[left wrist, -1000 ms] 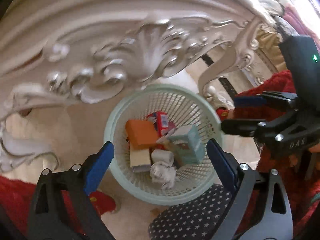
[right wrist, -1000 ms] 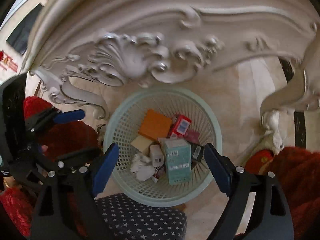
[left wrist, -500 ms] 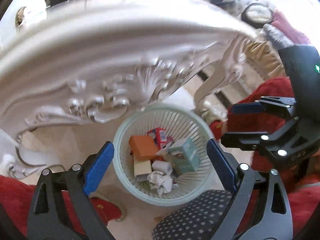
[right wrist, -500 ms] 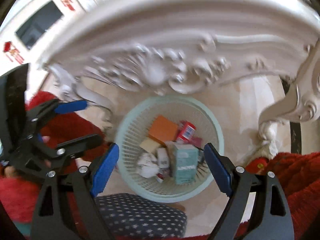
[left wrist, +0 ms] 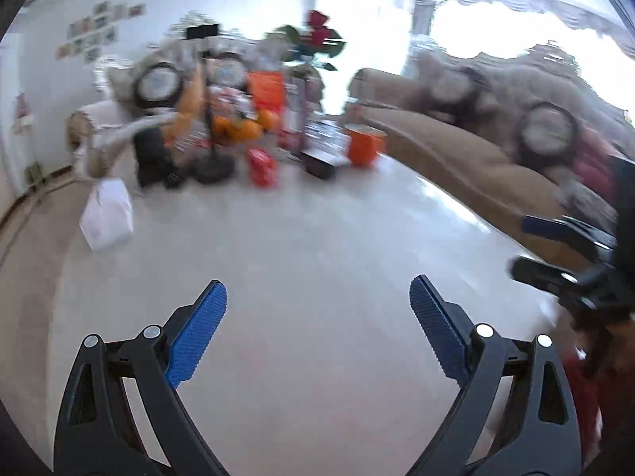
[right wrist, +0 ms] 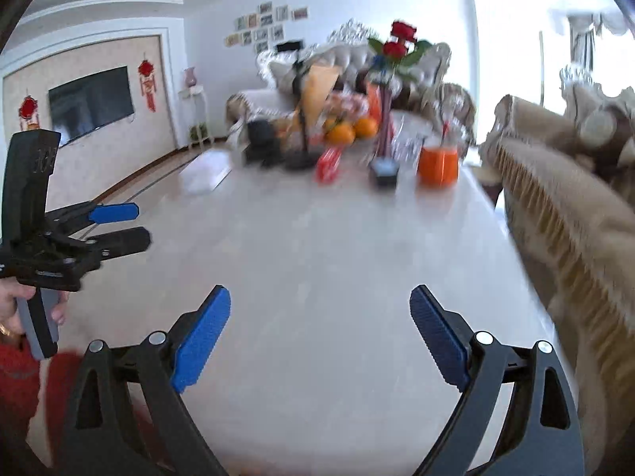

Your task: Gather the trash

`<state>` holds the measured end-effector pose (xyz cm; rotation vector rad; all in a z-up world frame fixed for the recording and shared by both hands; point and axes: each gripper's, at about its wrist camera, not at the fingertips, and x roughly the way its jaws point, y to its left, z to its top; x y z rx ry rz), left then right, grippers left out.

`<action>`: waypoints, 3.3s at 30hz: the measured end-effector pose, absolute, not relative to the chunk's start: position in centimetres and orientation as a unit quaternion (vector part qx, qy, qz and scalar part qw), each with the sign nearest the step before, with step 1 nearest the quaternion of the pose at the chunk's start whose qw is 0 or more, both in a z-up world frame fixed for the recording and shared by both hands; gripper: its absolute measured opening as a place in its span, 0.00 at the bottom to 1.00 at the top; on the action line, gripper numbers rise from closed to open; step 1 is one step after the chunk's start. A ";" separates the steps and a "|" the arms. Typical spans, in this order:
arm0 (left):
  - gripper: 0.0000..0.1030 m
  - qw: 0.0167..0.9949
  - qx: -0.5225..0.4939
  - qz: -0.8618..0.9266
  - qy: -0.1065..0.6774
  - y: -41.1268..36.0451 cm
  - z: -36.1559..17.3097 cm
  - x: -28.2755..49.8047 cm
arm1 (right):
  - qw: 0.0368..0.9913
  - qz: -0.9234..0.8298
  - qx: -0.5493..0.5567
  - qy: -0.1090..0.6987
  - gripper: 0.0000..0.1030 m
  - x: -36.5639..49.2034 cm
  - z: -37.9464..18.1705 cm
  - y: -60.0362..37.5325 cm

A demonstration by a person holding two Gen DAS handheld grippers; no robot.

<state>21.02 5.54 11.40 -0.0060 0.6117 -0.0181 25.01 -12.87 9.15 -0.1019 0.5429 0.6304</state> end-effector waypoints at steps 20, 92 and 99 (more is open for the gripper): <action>0.88 0.920 -0.086 0.075 0.374 11.6 4.2 55.0 | 0.884 0.292 -0.105 0.351 0.85 53.7 2.7 -1.2; 0.35 0.883 0.001 -0.057 0.465 -1.9 -2.2 -1.6 | 0.801 0.369 0.013 0.471 0.37 5.2 -2.7 -15.1; 0.35 0.847 -0.014 -0.077 0.526 -3.3 -9.9 0.1 | 0.771 0.331 -0.034 0.543 0.37 6.7 -10.4 -11.8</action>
